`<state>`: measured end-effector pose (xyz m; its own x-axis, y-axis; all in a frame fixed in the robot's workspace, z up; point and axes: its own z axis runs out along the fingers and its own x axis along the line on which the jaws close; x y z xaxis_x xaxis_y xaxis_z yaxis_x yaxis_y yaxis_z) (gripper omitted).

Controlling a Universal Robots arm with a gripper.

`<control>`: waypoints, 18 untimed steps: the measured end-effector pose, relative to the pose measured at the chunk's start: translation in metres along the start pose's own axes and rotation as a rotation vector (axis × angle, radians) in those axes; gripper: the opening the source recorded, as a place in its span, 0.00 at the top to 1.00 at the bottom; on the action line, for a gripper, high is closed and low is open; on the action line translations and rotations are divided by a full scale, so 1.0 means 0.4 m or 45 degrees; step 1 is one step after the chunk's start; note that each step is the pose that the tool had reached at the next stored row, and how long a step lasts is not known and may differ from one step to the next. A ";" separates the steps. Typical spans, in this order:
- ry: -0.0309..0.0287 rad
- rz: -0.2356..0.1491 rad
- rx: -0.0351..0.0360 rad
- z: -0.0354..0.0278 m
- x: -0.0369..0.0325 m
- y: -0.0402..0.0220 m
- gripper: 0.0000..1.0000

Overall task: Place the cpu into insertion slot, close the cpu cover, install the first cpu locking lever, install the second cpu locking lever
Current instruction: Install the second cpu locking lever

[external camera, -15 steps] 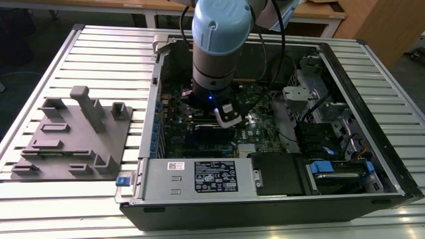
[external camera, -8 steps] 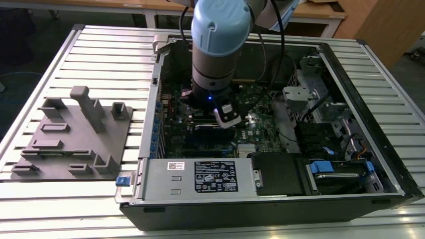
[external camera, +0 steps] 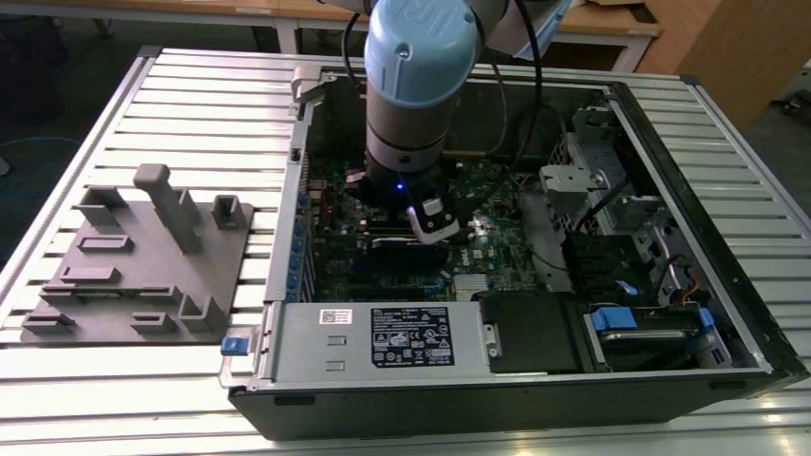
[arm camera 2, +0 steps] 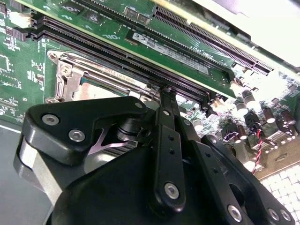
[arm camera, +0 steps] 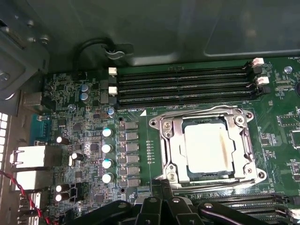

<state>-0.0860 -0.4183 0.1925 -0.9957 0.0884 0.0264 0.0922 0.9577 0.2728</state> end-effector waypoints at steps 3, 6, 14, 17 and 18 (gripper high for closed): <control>0.0001 0.000 -0.0011 0.001 0.001 0.001 0.90; 0.0003 0.000 -0.0019 0.003 0.001 0.002 0.90; 0.0004 0.000 -0.0027 0.006 0.004 0.001 0.90; 0.0005 0.000 -0.0031 0.007 0.004 0.001 0.90; 0.0005 0.000 -0.0032 0.007 0.004 0.001 0.90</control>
<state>-0.0876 -0.4172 0.1900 -0.9957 0.0883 0.0267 0.0922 0.9570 0.2752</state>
